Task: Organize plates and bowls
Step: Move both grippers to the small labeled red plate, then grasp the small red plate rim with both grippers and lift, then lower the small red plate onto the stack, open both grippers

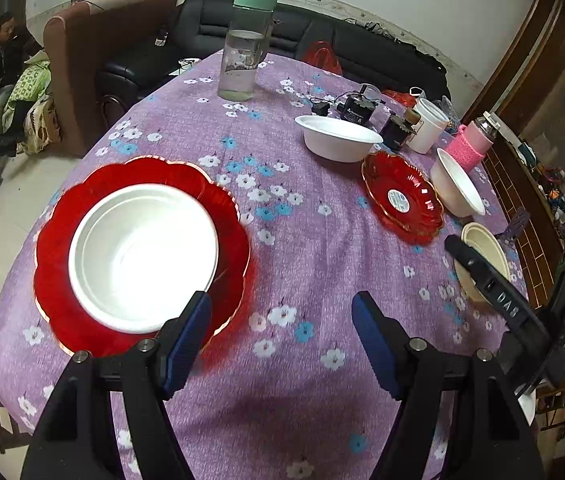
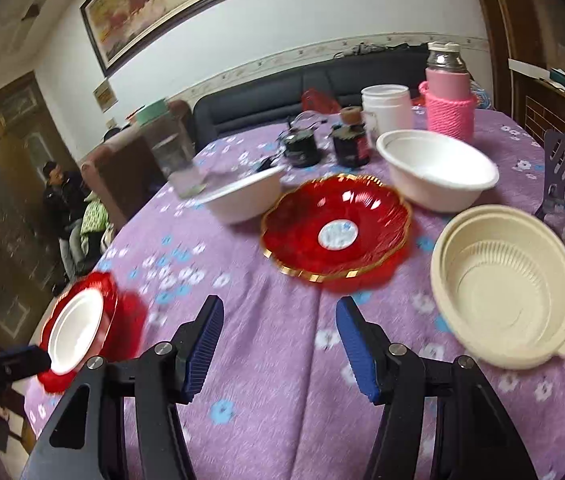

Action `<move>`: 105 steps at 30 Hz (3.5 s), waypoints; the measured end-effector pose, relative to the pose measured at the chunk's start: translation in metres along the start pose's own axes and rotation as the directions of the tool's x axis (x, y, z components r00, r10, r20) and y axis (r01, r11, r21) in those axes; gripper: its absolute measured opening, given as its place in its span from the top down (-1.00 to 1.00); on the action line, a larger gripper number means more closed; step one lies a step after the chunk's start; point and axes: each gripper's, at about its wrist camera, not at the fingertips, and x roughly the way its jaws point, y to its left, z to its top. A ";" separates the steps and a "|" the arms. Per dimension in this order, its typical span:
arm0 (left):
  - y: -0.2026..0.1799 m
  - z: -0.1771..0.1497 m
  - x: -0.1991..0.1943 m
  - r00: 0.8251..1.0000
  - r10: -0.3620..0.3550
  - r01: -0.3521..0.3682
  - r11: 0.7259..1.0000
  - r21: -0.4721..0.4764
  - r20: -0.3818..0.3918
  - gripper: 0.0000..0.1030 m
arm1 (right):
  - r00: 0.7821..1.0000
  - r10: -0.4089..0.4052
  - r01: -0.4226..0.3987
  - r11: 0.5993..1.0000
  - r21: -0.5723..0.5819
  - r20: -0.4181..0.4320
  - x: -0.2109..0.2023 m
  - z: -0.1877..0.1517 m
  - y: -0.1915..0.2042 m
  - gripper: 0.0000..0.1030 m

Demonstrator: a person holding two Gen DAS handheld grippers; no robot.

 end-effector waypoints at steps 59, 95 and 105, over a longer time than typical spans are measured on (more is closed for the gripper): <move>-0.078 0.113 0.217 0.927 -0.242 0.205 0.967 -0.154 -0.287 -0.35 | 0.859 -0.136 0.190 0.980 0.061 -0.493 0.146 0.097 -0.091 -0.23; -0.069 0.094 0.183 0.965 -0.159 0.142 0.985 -0.097 -0.210 0.60 | 0.952 -0.053 0.100 0.985 0.143 -0.301 0.096 0.054 -0.072 0.73; -0.036 0.076 0.091 0.985 -0.164 0.158 0.982 -0.098 -0.056 0.60 | 0.974 -0.001 0.018 0.997 0.072 -0.228 0.045 0.054 -0.018 0.73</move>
